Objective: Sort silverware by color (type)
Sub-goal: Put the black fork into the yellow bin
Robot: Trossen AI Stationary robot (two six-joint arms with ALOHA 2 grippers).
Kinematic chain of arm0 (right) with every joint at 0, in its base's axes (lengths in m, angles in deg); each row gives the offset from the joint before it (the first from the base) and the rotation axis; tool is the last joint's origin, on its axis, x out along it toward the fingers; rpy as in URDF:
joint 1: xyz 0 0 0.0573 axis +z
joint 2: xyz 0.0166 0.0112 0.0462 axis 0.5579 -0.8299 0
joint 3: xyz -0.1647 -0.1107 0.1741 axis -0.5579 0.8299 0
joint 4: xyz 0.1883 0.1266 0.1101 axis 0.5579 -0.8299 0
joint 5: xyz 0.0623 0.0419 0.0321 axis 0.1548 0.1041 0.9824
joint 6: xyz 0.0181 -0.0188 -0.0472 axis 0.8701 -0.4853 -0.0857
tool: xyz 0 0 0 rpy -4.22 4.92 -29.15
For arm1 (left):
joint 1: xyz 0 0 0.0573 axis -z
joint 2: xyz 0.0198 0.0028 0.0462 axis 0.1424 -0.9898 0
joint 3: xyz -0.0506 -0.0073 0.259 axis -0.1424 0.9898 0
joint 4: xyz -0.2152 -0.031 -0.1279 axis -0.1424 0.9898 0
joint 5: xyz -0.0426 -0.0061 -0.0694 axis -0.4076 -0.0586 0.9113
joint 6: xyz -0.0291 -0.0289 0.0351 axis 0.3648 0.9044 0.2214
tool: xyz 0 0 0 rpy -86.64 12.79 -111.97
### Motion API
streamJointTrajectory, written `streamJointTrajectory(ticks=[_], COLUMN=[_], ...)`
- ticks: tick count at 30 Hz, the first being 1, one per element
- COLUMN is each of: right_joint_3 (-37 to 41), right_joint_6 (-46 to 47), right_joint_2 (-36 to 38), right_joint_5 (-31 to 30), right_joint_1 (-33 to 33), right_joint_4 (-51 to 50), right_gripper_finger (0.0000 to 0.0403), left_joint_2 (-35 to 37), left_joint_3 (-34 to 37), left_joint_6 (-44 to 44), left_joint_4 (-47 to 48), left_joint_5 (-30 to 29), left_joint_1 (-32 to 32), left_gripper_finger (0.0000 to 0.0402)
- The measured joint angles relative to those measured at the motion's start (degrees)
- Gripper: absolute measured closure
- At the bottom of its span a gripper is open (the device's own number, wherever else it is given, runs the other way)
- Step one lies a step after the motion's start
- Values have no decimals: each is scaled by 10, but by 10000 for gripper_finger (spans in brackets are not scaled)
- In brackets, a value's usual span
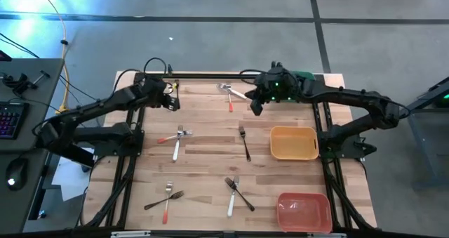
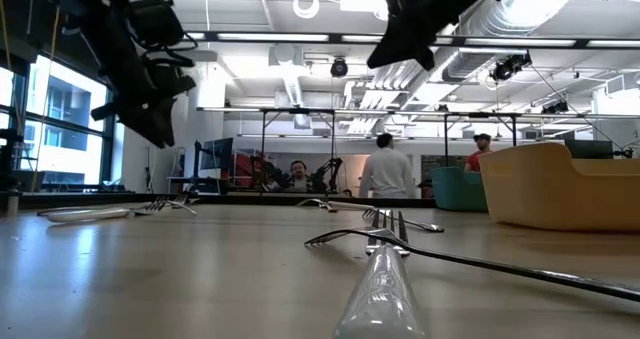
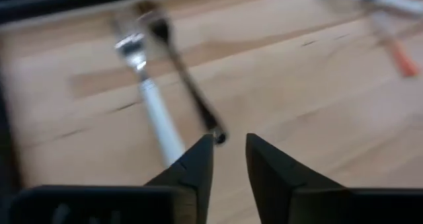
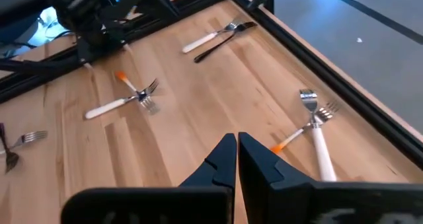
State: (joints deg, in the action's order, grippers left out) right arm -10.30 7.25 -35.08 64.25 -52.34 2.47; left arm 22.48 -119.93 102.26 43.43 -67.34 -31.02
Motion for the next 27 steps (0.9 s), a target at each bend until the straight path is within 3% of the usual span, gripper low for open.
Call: streamJointTrajectory(ticks=[7,16,27], right_joint_3=[0,0,0], right_joint_6=[4,-2,-7], right_joint_2=[0,0,0], right_joint_5=[-1,-1,-1], right_joint_1=[17,17,17], right_joint_4=[13,19,18], right_gripper_finger=[403,403,403], left_joint_2=[-109,-248,-398], left_joint_3=[-16,-73,-149], left_joint_6=[0,-21,-29], left_joint_4=[-3,-91,-107], left_joint_5=[82,67,57], left_joint_1=[-69,-96,-130], left_gripper_finger=[258,248,249])
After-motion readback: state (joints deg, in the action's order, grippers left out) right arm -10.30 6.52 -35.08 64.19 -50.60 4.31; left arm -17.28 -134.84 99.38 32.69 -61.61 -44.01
